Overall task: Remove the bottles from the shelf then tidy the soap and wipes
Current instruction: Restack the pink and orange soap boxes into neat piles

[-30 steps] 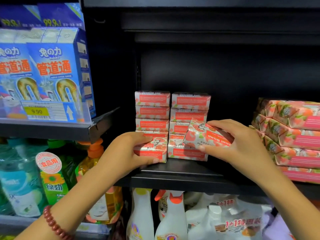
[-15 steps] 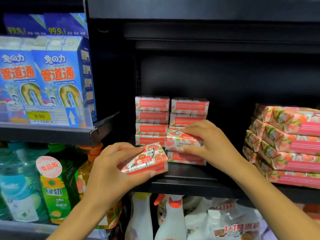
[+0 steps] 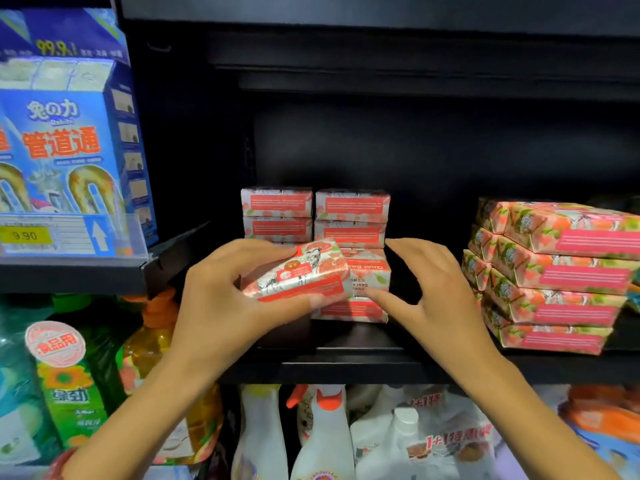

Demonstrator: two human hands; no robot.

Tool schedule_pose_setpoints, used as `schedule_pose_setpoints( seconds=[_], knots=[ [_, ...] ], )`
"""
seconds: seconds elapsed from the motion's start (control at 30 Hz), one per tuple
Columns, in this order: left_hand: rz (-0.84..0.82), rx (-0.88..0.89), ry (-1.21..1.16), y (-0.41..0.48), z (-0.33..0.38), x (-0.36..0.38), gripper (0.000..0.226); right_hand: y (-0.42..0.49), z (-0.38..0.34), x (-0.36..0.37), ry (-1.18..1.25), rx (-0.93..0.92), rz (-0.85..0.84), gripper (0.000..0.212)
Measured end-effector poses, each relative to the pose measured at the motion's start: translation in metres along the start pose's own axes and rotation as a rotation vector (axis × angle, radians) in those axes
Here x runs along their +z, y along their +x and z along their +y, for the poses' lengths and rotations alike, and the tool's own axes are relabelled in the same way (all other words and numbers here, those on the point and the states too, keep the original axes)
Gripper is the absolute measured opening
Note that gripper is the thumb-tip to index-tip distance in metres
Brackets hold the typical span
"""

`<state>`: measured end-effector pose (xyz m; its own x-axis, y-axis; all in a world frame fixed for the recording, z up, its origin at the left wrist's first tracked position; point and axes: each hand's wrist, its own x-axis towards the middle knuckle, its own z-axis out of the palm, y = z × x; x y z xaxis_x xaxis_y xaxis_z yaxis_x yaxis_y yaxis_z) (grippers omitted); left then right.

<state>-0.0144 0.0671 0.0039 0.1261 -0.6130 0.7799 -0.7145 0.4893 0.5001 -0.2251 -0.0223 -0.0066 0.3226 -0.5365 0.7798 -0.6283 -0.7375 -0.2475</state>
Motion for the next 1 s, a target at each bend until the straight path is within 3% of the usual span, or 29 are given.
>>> schedule_pose_setpoints(
  seconds=[0.07, 0.17, 0.3, 0.43, 0.63, 1.0],
  knots=[
    [-0.029, 0.029, -0.011, 0.015, 0.006, 0.009, 0.054, -0.012, 0.004, -0.012, 0.030, 0.062, -0.040, 0.069],
    [-0.070, 0.054, -0.002, 0.038, 0.013, 0.025, 0.056, -0.024, 0.004, -0.027, 0.033, 0.148, -0.272, 0.081],
    [-0.179, 0.067, 0.059, 0.067, 0.015, 0.044, 0.062, -0.035, 0.003, -0.033, -0.034, 0.124, -0.507, 0.068],
    [-0.267, 0.126, 0.133, 0.074, 0.007, 0.059, 0.049, -0.038, 0.006, -0.032, -0.073, 0.113, -0.496, 0.065],
    [-0.084, 0.152, 0.120, 0.050, -0.007, 0.058, 0.048, -0.036, 0.008, -0.032, -0.106, 0.094, -0.516, 0.070],
    [-0.097, 0.083, 0.108, 0.050, -0.011, 0.056, 0.046, -0.038, 0.010, -0.030, -0.139, 0.076, -0.504, 0.070]
  ],
)
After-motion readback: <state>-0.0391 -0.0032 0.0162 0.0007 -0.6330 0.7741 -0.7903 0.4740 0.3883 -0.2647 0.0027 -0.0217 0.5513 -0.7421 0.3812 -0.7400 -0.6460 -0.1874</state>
